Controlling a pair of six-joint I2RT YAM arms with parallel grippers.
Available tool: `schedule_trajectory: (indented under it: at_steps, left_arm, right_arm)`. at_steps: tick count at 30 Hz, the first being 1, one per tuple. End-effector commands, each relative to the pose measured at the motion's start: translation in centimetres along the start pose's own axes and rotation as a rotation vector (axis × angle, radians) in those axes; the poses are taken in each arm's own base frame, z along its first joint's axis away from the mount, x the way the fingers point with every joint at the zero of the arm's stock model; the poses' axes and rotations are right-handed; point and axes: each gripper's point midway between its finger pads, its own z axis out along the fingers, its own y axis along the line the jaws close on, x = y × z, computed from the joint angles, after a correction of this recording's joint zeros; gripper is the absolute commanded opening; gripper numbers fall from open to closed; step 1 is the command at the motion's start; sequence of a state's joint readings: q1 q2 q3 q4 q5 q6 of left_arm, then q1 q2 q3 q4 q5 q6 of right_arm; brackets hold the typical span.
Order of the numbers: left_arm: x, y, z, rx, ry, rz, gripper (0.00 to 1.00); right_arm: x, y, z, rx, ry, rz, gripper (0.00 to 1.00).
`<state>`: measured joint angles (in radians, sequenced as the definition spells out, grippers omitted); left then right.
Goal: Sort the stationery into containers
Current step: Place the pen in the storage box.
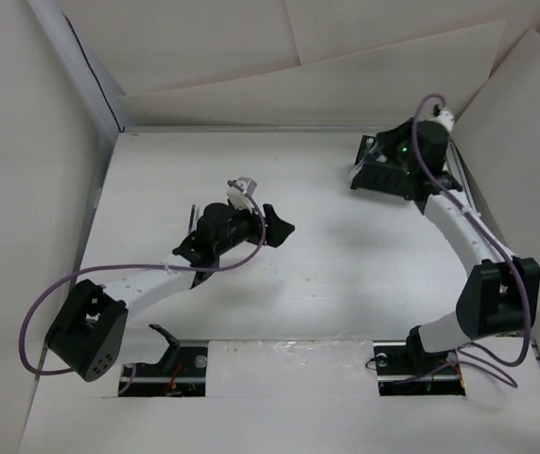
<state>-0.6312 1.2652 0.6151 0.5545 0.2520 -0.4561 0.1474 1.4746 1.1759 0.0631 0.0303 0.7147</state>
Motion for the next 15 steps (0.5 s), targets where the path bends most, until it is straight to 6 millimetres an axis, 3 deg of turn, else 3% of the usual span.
schedule_trajectory:
  at_steps: [1,2,3,6,7,8,12,15]
  left_arm:
    - [-0.4,0.2,-0.2,-0.001,-0.035,0.025,1.0]
    - [-0.5,0.3,-0.2,-0.01,-0.041,0.025,1.0]
    - [-0.5,0.4,-0.2,-0.01,-0.041,0.034,1.0]
    - [0.0,0.8,-0.3,-0.027,-0.032,0.02,1.0]
    - [-0.1,0.0,-0.3,0.011,-0.032,0.012,1.0]
    - [0.3,0.3,-0.1,0.015,-0.013,-0.007,1.0]
    - [0.8,0.6,-0.1,0.067,0.02,-0.05,1.0]
    - [-0.3,1.0,-0.5,0.027,-0.035,-0.043,0.94]
  right_arm:
    - [-11.1,-2.9,-1.6,0.211,-0.333,-0.015,0.0]
    - [-12.9,-3.6,-1.2,0.257,-0.375,-0.023,0.0]
    - [-14.9,-5.5,-1.4,0.343,-0.436,-0.026,0.0]
    - [-17.3,-7.5,-0.1,0.46,-0.486,-0.084,0.0]
    - [-18.1,-8.5,0.0,0.505,-0.51,-0.1,0.0]
    - [-18.9,-8.4,0.1,0.52,-0.527,-0.117,0.0]
    - [-17.5,-11.4,2.2,0.627,-0.497,-0.18,0.0]
    - [-17.2,-12.5,3.0,0.647,-0.484,-0.183,0.0]
